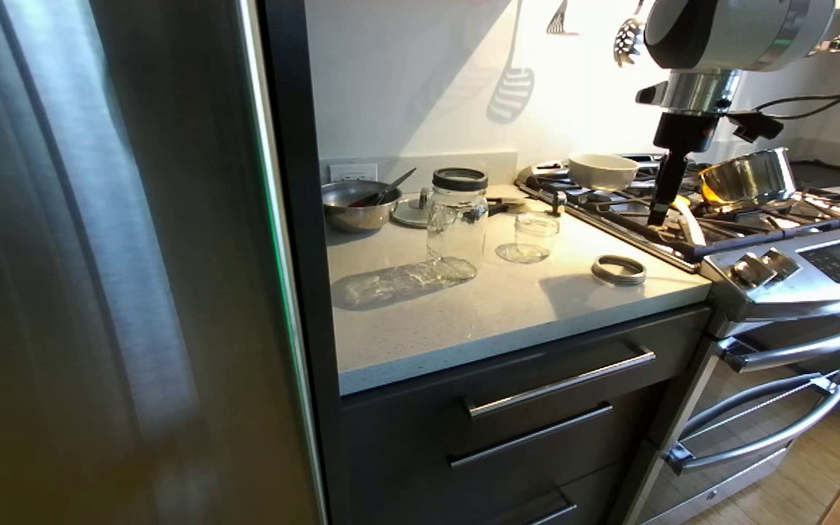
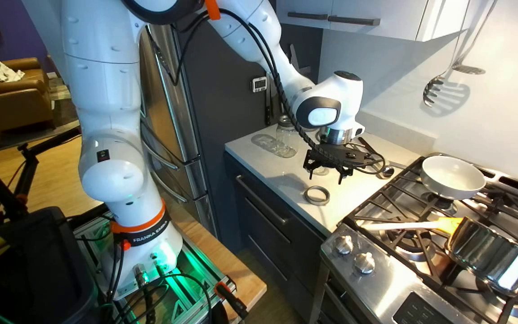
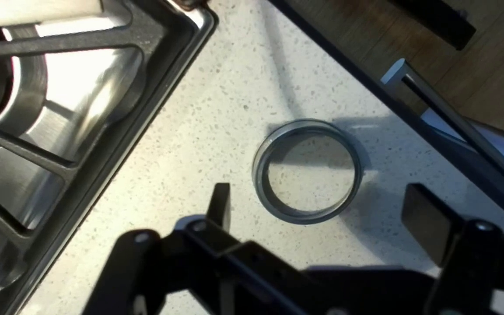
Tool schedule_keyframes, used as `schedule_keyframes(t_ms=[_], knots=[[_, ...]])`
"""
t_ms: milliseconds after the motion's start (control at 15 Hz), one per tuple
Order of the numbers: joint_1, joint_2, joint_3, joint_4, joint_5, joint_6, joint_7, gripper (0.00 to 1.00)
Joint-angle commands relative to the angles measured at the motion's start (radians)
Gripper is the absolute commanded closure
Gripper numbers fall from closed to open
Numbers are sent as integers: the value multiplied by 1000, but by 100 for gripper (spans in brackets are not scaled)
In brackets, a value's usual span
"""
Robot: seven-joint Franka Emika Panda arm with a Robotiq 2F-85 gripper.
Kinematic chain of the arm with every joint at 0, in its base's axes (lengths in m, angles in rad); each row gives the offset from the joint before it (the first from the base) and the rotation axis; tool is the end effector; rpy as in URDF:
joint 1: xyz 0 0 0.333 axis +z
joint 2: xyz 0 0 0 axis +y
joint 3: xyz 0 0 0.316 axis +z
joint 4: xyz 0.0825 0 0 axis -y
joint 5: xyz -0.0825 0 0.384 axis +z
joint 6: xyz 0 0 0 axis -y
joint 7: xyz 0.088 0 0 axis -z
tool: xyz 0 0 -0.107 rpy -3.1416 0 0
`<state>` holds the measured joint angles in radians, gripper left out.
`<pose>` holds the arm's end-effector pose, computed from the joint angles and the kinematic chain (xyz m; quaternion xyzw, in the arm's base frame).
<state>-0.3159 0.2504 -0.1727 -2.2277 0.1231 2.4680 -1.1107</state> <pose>0.4827 -0.2571 0.2611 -0.9648 -0.2623 -0.0106 0.0134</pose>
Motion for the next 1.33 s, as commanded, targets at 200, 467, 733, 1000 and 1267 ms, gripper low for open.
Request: schedule_keyframes(t_ms=[200,467,733,1000,1267], knots=[[-29,84,17,0,-14,148,-57,4],[-37,121,29,-2,-23,201,-50,7],[-54,145,52,1,-12,243,-55,24],[-67,167,70,4,-10,282,-38,26],[-72,185,83,11,-8,296,-15,10]])
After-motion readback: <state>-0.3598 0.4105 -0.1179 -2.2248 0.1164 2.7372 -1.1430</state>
